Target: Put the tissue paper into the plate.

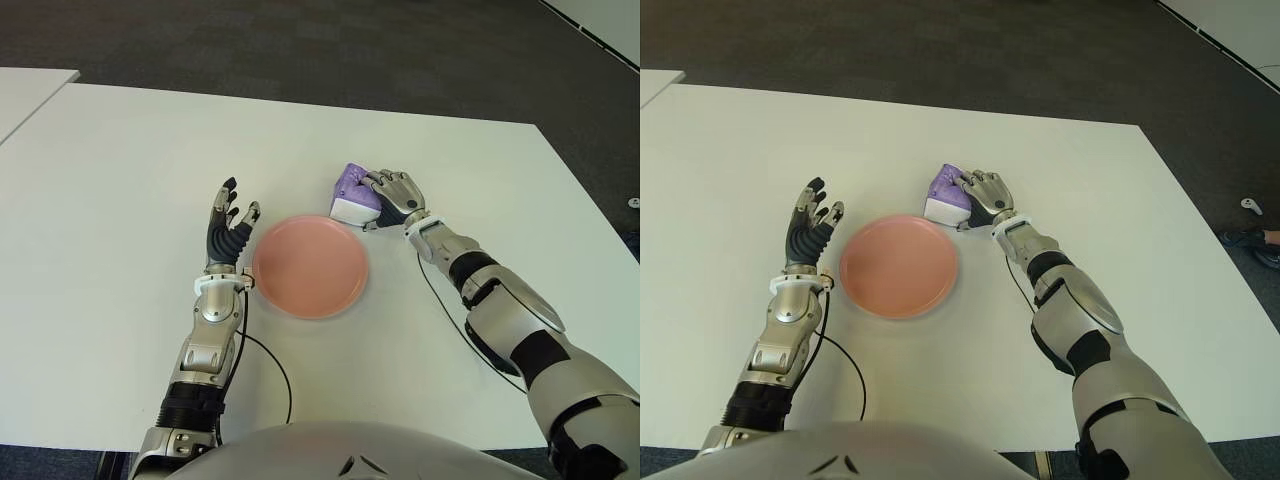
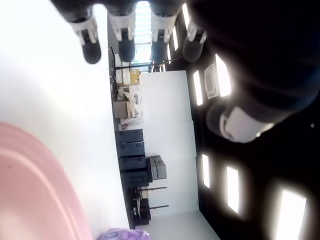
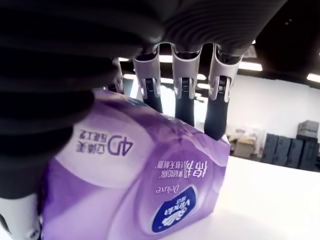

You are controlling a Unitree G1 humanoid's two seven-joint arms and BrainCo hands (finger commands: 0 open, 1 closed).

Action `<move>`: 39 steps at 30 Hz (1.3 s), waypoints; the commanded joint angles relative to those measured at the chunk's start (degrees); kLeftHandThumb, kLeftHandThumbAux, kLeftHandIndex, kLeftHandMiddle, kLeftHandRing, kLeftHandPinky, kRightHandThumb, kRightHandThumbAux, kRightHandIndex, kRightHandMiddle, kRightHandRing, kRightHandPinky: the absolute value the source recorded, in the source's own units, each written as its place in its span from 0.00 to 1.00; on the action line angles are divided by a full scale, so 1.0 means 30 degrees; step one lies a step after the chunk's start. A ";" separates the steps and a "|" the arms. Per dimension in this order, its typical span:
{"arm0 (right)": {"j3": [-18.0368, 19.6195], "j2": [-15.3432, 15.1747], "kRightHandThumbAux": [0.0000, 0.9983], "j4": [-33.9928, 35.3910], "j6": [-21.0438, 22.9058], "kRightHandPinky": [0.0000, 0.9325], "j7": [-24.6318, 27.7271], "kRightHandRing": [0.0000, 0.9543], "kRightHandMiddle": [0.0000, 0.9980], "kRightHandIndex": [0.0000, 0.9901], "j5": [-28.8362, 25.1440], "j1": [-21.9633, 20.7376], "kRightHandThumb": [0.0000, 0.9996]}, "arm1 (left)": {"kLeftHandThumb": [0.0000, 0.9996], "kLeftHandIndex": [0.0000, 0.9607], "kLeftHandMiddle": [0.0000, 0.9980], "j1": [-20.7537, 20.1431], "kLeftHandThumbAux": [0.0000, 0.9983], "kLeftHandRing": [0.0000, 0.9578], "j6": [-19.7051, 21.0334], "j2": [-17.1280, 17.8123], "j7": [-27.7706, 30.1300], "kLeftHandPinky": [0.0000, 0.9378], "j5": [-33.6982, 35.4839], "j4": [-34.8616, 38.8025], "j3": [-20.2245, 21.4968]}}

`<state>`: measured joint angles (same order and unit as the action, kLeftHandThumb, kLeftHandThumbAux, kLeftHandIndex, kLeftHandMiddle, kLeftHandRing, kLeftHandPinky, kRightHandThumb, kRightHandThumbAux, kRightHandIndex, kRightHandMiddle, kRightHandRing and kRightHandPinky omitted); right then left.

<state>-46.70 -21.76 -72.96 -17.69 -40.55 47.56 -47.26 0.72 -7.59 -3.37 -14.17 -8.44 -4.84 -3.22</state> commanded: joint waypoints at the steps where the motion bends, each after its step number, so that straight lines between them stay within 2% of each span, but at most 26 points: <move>1: 0.0016 0.1209 0.71 -0.1231 -0.0163 0.91 0.0783 0.88 0.84 0.45 0.0039 0.3472 0.75 | 0.00 0.00 0.00 0.0220 0.60 0.00 -0.0127 -0.0470 -0.0363 0.00 -0.0114 -0.0394 -0.0005; 10: 0.0359 0.1172 0.71 -0.1138 -0.1224 0.93 0.0465 0.92 0.88 0.45 -0.0139 0.3608 0.75 | 0.00 0.00 0.00 0.0226 0.60 0.00 0.0254 -0.0571 -0.0713 0.00 -0.0265 -0.0340 -0.0059; 17: 0.0462 0.1266 0.71 -0.1142 -0.1483 0.93 0.0328 0.92 0.89 0.45 -0.0243 0.3701 0.75 | 0.00 0.00 0.00 0.0272 0.60 0.00 0.0359 -0.0563 -0.0597 0.00 -0.0132 -0.0261 -0.0104; 28: 0.0879 0.1420 0.71 -0.1080 -0.2223 0.93 0.0277 0.93 0.90 0.45 -0.0656 0.3895 0.75 | 0.00 0.00 0.00 0.0307 0.60 0.00 -0.0125 -0.0582 -0.0930 0.00 -0.0347 -0.0405 -0.0105; 39: 0.1077 0.1509 0.71 -0.1053 -0.2246 0.93 0.0269 0.93 0.91 0.44 -0.0724 0.3971 0.75 | 0.00 0.00 0.00 0.0065 0.59 0.00 0.0149 -0.0471 -0.0588 0.00 -0.0047 -0.0529 -0.0110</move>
<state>-41.50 -19.78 -73.30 -23.41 -45.39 43.36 -42.88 0.87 -7.63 -3.39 -16.14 -8.81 -5.12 -3.26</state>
